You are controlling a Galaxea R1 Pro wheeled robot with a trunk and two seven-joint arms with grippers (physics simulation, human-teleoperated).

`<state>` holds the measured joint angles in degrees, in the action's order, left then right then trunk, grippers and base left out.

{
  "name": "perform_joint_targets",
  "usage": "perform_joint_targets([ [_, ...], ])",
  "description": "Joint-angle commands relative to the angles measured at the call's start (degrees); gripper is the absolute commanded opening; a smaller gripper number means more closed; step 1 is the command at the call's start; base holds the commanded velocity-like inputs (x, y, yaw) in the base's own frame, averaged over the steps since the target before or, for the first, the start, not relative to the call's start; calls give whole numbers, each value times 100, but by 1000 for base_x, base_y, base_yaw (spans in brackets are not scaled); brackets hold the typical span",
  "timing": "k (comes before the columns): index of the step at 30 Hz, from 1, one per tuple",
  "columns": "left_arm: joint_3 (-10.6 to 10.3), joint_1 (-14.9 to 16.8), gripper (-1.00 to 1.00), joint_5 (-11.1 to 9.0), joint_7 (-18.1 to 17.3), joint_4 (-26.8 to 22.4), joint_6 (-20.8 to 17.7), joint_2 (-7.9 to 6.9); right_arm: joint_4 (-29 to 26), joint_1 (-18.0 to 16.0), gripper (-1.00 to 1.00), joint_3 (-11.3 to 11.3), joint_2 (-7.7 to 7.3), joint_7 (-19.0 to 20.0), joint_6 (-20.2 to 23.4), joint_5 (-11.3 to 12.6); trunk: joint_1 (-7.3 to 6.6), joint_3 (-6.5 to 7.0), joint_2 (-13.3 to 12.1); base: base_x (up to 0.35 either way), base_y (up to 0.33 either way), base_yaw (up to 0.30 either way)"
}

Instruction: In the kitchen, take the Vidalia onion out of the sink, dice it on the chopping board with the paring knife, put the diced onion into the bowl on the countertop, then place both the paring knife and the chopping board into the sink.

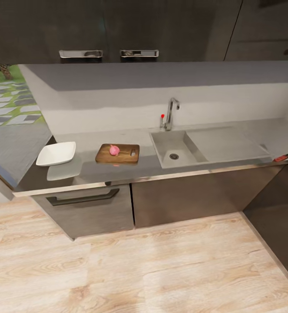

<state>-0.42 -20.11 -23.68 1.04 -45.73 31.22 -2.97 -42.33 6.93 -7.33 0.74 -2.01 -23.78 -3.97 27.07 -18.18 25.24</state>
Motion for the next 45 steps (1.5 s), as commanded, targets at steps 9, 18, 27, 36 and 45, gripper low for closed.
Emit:
perform_joint_targets([
  [9, -10, -2, 100, -14, 9, 2, 7, -2, -3, 2, 100, -14, 5, -19, -4, -43, 4, 74, 8, 0, 0, 0],
  [18, -11, -2, 100, -14, 8, 2, 7, -2, -4, 2, 100, -14, 5, -19, -4, -43, 4, 155, 8, 0, 0, 0],
  [27, -11, -2, 100, -14, 9, 3, 7, -2, -3, 2, 100, -14, 5, -19, -4, -43, 4, 236, 8, 0, 0, 0],
  [36, -11, -2, 100, -14, 8, 3, 6, -2, -3, 2, 100, -14, 5, -19, -4, -43, 4, 318, 8, 0, 0, 0],
  [45, -11, -2, 100, -14, 4, 3, 1, -2, -3, 2, 100, -14, 5, -26, -4, -43, 4, 400, 8, 0, 0, 0],
])
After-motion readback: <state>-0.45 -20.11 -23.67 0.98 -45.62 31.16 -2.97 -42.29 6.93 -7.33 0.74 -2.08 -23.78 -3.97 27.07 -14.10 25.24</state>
